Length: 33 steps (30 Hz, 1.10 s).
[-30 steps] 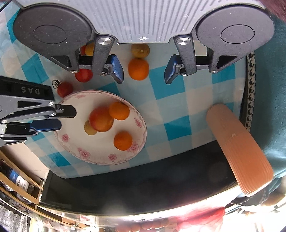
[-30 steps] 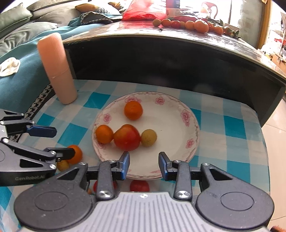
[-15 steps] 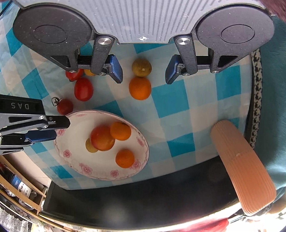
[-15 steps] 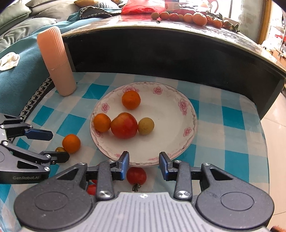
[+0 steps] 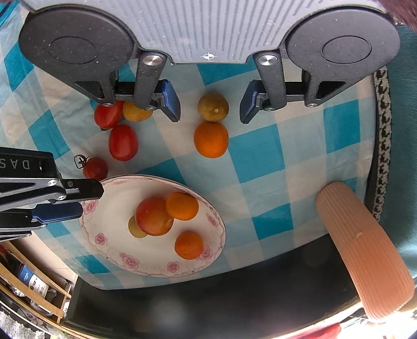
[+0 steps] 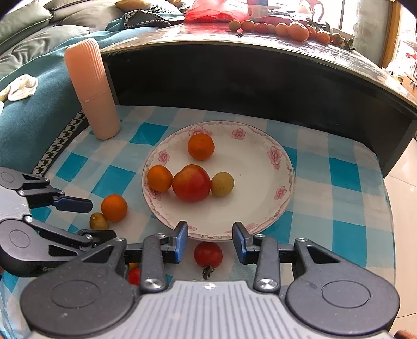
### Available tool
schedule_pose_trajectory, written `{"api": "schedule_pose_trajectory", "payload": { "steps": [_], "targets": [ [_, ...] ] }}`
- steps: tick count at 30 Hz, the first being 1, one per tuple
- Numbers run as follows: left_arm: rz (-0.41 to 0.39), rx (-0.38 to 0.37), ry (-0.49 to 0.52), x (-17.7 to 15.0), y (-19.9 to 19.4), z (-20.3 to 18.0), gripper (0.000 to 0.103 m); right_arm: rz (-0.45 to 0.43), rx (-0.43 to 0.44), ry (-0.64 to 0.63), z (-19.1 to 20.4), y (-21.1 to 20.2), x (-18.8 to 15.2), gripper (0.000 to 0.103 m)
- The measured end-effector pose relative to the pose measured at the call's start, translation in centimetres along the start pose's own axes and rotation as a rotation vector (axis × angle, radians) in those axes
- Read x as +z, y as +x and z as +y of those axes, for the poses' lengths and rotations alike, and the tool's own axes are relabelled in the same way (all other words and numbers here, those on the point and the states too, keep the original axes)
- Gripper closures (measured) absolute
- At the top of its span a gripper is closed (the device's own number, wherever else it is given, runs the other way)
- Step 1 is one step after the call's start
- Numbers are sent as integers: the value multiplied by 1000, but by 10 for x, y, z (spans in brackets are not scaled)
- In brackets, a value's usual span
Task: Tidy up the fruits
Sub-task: 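Withdraw both grippers from the plate back toward the remaining fruits, then move right gripper to red cherry tomato while left gripper moves to small brown fruit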
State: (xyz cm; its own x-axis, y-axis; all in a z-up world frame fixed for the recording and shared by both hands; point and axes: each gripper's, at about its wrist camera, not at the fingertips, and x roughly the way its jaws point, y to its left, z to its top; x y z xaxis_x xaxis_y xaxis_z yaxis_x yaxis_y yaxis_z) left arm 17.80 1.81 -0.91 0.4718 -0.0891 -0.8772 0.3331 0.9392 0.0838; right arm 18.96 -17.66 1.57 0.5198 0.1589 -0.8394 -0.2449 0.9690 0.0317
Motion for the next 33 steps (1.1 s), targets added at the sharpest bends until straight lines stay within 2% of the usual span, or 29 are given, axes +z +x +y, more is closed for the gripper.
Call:
{"api": "schedule_pose_trajectory", "payload": {
  "steps": [5,16,20,26,33],
  "targets": [
    [5,-1,5,-1,4,-1,45,7,2,-5,0,-1,-1,50],
    [6,3,28,-3,7,-2,62,49,-39,48,-28,1,-10,47],
    [-6,4,29,-3,5,-2,68,70,-20,43,-31,3,-15,47],
    [-12,1,39,-6,3,-2,69,75,41,-2,-17,10,-18,44],
    [-14,-13,36,-9,4,1,66,89,73,-50,2,19,-17,44]
  ]
}}
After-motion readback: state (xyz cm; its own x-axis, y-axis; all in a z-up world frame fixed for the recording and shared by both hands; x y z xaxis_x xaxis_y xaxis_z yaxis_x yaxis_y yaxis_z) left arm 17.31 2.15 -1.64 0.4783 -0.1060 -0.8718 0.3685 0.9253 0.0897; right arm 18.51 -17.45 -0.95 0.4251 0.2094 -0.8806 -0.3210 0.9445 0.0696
